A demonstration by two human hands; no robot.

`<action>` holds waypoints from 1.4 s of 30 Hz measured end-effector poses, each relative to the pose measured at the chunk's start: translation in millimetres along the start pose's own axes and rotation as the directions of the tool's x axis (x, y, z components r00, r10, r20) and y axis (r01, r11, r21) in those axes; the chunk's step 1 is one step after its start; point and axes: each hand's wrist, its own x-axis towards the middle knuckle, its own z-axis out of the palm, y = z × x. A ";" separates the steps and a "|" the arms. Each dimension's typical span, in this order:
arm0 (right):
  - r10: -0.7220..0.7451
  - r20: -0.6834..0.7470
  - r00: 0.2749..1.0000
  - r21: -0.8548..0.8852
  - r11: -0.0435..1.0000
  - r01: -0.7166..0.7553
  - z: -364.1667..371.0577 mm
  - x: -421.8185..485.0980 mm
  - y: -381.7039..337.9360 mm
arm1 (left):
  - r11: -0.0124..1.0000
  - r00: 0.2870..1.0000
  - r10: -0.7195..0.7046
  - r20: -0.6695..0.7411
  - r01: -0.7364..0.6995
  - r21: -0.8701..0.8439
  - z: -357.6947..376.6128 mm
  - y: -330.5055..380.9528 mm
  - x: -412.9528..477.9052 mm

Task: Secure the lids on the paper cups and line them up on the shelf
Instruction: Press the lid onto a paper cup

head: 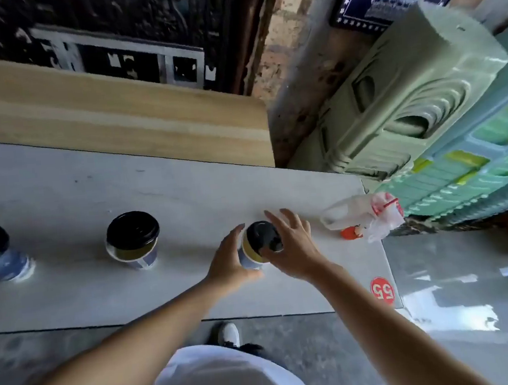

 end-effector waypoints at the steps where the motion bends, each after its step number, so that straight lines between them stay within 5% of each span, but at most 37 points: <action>1: -0.025 0.033 0.999 0.011 1.000 0.025 -0.2 2.3 6.0 | 1.000 1.000 0.012 -0.019 -0.013 -0.025 5.6 0.5 1.8; 9: -0.201 0.107 0.974 0.014 0.980 0.201 4.3 23.0 38.2 | 0.985 0.972 -0.108 -0.208 0.077 -0.153 32.4 12.0 -8.6; 24: -0.279 0.220 0.935 -0.171 0.932 0.318 -7.2 29.5 39.8 | 0.992 0.970 -0.010 -0.245 -0.021 -0.122 33.8 5.8 -11.5; 34: -0.304 0.255 0.918 -0.176 0.919 0.353 1.1 31.8 35.5 | 0.988 0.960 -0.081 -0.267 0.042 -0.148 39.0 3.7 -15.8; 37: -0.301 0.220 0.928 -0.080 0.943 0.325 6.0 32.7 41.1 | 0.891 0.971 -0.189 -0.144 0.108 -0.441 28.5 16.8 -17.0; 42: -0.215 0.169 0.962 0.206 0.962 0.179 12.4 33.9 55.8 | 0.502 0.932 -0.357 0.069 0.254 -0.827 17.9 26.9 -16.0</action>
